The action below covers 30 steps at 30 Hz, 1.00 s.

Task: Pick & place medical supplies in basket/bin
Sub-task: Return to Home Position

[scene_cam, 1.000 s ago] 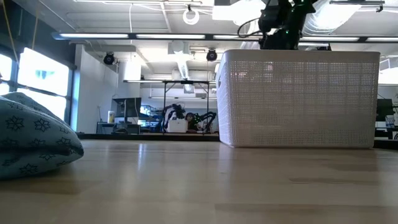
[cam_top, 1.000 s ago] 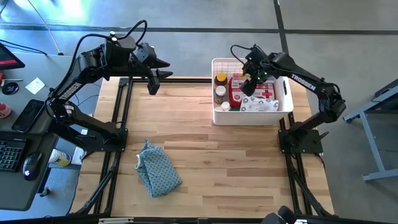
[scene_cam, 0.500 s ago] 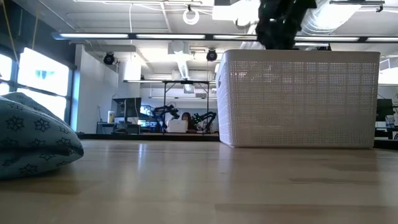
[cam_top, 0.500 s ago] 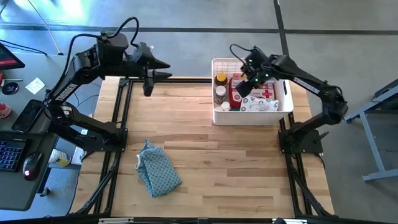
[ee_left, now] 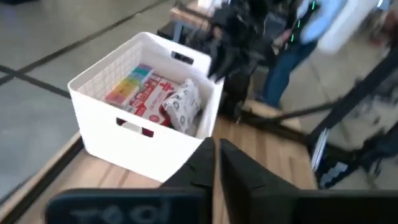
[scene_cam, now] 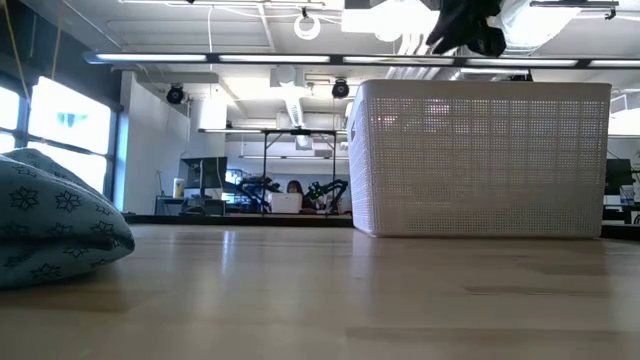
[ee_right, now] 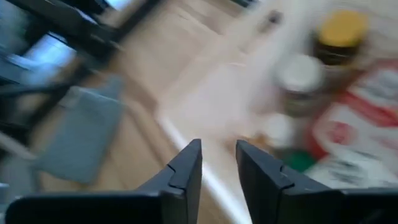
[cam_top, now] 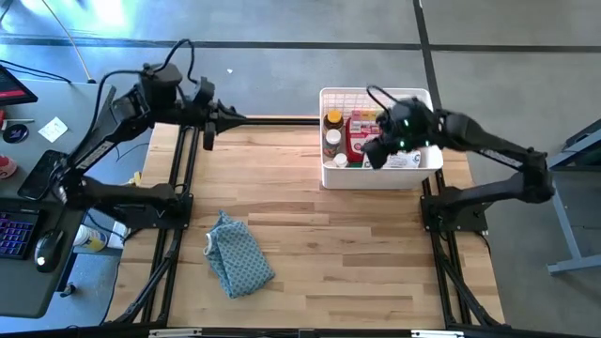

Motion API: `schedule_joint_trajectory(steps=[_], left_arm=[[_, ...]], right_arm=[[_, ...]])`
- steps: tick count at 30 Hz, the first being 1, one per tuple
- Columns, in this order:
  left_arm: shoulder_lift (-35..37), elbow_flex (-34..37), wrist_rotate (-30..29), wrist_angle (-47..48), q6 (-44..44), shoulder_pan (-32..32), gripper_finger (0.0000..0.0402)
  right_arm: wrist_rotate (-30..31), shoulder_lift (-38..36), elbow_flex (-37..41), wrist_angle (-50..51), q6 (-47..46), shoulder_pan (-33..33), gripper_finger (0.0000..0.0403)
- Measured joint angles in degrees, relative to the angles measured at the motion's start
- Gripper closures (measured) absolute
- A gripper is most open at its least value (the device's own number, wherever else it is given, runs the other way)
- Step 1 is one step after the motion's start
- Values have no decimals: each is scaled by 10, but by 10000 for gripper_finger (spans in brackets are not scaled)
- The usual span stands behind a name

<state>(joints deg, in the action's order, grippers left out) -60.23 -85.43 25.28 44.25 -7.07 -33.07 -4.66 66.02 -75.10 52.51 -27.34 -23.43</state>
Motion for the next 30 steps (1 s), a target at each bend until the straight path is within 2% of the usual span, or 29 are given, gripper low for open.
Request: schedule_joint_trajectory(steps=[3, 7, 12, 17, 20, 24, 30], left_arm=[[44, 74, 13, -77, -60, -8, 379], [81, 143, 17, -168, -145, -7, 377], [106, 197, 40, -195, -197, -7, 338], [105, 236, 55, -255, -276, -7, 353], [102, 239, 68, -284, -288, -2, 379], [97, 240, 33, -281, -262, 19, 380], [97, 276, 34, -282, -258, 20, 361]], right_arm=[[-2, -49, 82, -121, -60, 50, 320], [7, -115, 181, -287, -146, 115, 337], [90, -184, 286, -396, -177, 201, 364], [163, -233, 403, -518, -189, 263, 390], [181, -246, 477, -637, -193, 285, 400], [208, -250, 550, -778, -197, 299, 400], [212, -250, 610, -888, -170, 299, 401]])
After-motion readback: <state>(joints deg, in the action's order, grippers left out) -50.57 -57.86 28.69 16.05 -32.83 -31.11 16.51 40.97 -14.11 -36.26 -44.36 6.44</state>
